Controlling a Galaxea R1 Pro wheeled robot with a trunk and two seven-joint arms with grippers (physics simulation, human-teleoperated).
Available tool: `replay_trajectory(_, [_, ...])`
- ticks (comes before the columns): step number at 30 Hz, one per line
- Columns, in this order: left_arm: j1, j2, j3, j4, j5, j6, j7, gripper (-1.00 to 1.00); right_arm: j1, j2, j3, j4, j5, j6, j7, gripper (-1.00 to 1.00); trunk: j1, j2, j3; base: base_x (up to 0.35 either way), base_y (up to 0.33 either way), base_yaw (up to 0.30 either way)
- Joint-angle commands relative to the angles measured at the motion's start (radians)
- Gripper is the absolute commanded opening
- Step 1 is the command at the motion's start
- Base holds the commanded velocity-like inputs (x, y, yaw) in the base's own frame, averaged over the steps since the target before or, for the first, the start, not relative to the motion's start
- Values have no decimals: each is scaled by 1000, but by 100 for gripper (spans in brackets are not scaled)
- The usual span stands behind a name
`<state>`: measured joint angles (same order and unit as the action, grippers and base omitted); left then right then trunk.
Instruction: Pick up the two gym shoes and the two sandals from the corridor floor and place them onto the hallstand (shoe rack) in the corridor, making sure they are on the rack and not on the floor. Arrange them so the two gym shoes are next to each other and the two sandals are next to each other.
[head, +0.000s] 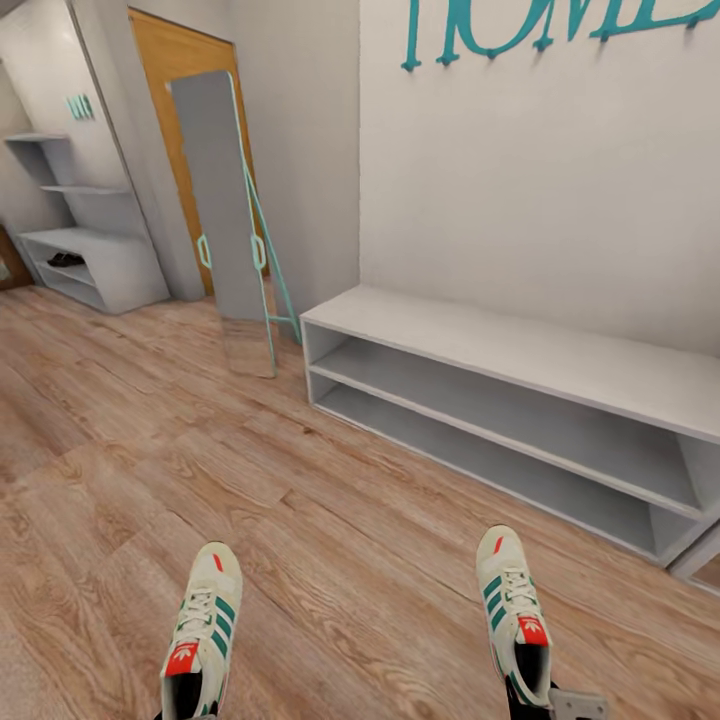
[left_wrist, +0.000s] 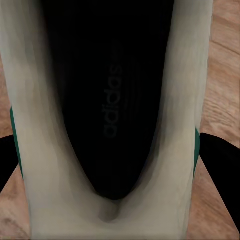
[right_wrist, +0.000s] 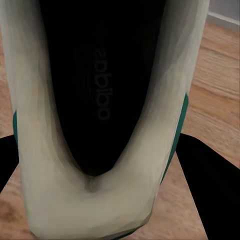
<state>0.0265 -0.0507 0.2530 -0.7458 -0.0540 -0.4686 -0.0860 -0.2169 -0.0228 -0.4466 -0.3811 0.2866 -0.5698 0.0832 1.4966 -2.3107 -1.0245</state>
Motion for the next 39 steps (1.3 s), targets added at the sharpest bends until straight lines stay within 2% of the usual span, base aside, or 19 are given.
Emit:
replay_trajectory(1, [0,-2,8,-1,-5,-1,-9,-100,-1,0,-9,0,4,-4,8,-100,0,0,-1,0,0,46])
replay_trajectory(22, [0,-3,6,-1,-9,-1,-9,-100,-1,0,-8,1,5,-4,6,-100,0,0,-1,13,0,236])
replay_trajectory(39, [0,-3,8,-1,-1,-1,-9,-100,-1,0,-8,1,5,-4,6,-100,0,0,-1,280,148,274])
